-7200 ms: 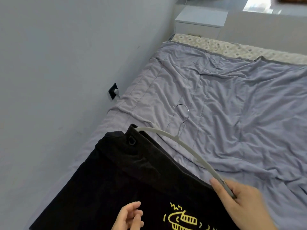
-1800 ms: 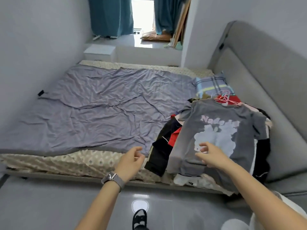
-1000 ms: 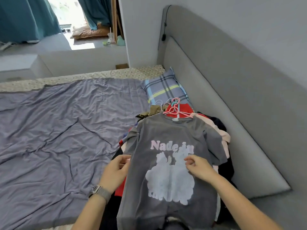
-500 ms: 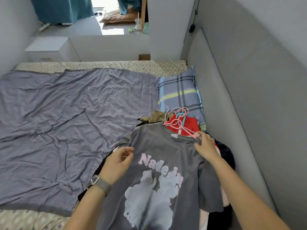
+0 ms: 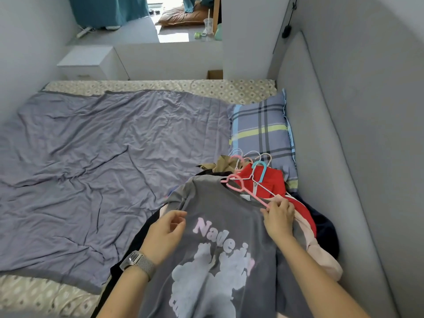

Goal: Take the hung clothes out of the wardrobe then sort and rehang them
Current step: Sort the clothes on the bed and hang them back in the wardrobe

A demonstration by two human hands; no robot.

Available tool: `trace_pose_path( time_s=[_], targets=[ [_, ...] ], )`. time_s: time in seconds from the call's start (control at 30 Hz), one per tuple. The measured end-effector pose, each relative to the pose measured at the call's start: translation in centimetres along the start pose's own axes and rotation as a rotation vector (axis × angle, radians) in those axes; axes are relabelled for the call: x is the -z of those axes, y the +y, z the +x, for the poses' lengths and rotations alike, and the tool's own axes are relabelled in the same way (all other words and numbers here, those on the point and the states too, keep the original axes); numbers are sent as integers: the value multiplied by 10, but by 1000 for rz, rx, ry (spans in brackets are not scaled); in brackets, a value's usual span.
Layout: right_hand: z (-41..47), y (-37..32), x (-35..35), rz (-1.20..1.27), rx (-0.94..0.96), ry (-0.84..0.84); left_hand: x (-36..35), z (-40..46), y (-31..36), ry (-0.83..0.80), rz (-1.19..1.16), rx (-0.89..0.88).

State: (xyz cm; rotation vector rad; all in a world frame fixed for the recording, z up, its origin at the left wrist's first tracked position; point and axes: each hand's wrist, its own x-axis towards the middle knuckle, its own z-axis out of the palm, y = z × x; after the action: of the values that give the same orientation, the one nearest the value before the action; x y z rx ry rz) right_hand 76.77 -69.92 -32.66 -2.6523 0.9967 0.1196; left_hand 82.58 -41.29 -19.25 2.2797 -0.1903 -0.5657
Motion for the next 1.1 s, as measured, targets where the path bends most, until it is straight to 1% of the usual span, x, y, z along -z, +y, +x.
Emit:
trace_pose_path(
  time_s=[0.07,0.13,0.2,0.27,0.37,0.43,0.5,0.53,0.6,0.63,0.67,0.7,0.77,0.87,0.9,0.93,1.0,1.1],
  targets=[
    [-11,1,8,49,104,66,0,3,3,35,30,-36],
    [-25,0,26,79,185,52,0,6,5,90,67,-107],
    [-38,-3,46,164,240,3,1,7,7,134,110,-213],
    [-49,-3,64,307,220,-41,2,9,5,144,175,-298],
    [-65,-7,89,485,192,-98,1,10,3,158,310,-349],
    [-75,-11,103,585,204,-188,1,8,6,160,391,-371],
    [-84,-15,110,675,176,-317,4,7,9,202,460,-374],
    [-86,-16,110,712,150,-411,6,7,10,219,496,-362],
    [-86,-15,109,742,103,-623,9,5,11,200,569,-325],
    [-82,-13,108,721,87,-715,10,4,11,167,573,-303],
    [-76,-10,106,670,67,-769,10,2,9,121,550,-283],
    [-67,-7,105,602,59,-787,10,0,8,71,513,-267],
    [-45,-2,103,445,40,-718,10,-4,7,1,448,-246],
    [-7,5,94,286,-68,-446,13,-6,8,16,449,-248],
    [6,8,87,226,-92,-386,15,-6,9,34,451,-247],
    [15,11,80,166,-97,-373,17,-7,9,48,449,-243],
    [28,17,65,86,-81,-417,19,-8,10,65,440,-243],
    [37,26,40,53,-91,-471,19,-11,11,71,436,-242]
  ],
)
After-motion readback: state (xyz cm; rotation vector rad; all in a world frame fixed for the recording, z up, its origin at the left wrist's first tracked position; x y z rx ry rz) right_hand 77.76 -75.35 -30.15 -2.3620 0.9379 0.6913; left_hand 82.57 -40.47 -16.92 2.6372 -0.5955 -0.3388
